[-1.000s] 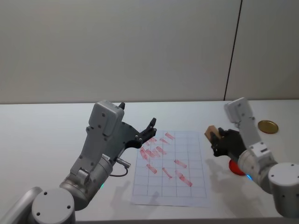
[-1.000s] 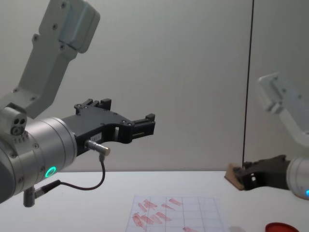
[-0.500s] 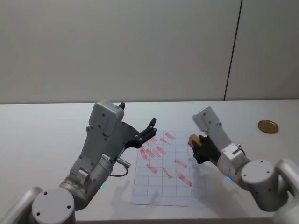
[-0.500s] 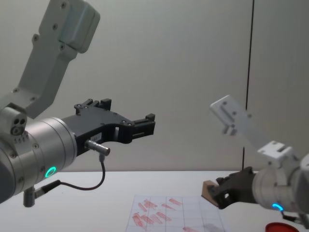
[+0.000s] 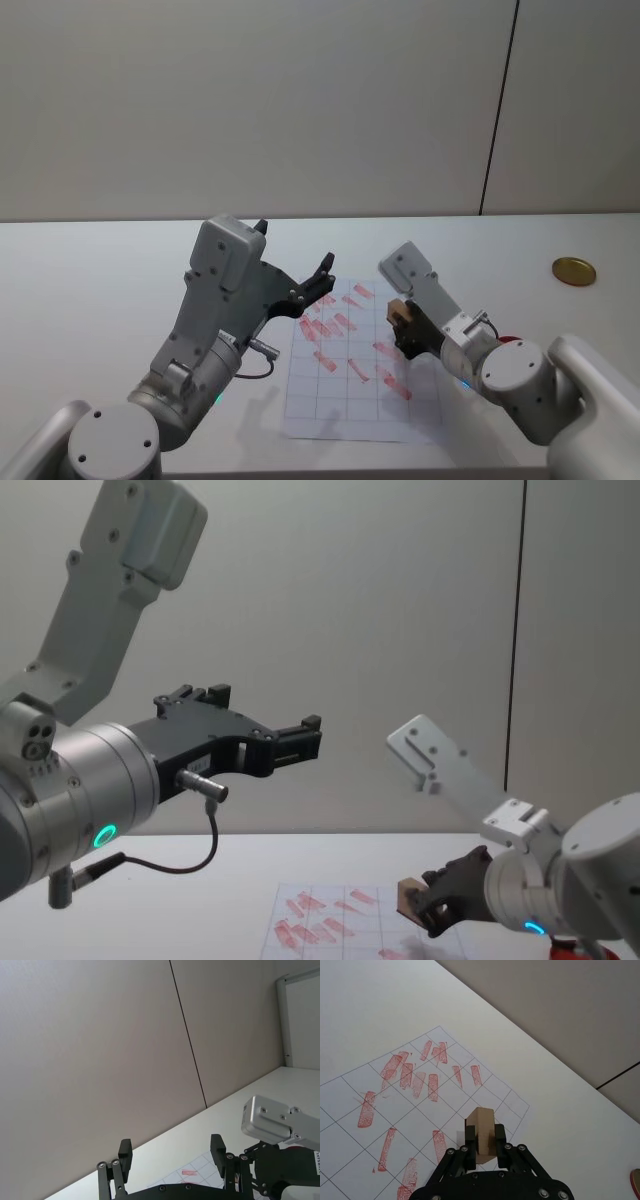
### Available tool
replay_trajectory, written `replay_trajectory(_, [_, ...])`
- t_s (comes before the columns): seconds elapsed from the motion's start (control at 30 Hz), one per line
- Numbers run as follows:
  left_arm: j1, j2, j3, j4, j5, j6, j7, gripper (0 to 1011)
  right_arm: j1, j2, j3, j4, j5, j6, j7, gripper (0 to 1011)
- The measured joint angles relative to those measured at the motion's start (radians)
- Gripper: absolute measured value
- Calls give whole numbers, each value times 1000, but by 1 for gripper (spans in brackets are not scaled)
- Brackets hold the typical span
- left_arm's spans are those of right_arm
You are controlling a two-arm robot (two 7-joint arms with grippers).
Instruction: Use the one hand to pick up the stamp and affix it onto the A4 paper.
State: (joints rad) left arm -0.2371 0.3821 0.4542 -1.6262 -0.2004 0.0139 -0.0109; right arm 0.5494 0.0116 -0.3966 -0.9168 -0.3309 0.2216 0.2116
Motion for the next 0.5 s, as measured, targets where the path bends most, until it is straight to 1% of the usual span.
replay_trajectory(0.27, [0, 0, 0, 0, 0, 0, 0, 993, 30, -16, -3, 77, -14, -31, -18, 214])
replay_trajectory(0.5, [0, 0, 0, 0, 0, 0, 0, 993, 43, -22, -3, 120, -16, -54, -28, 213])
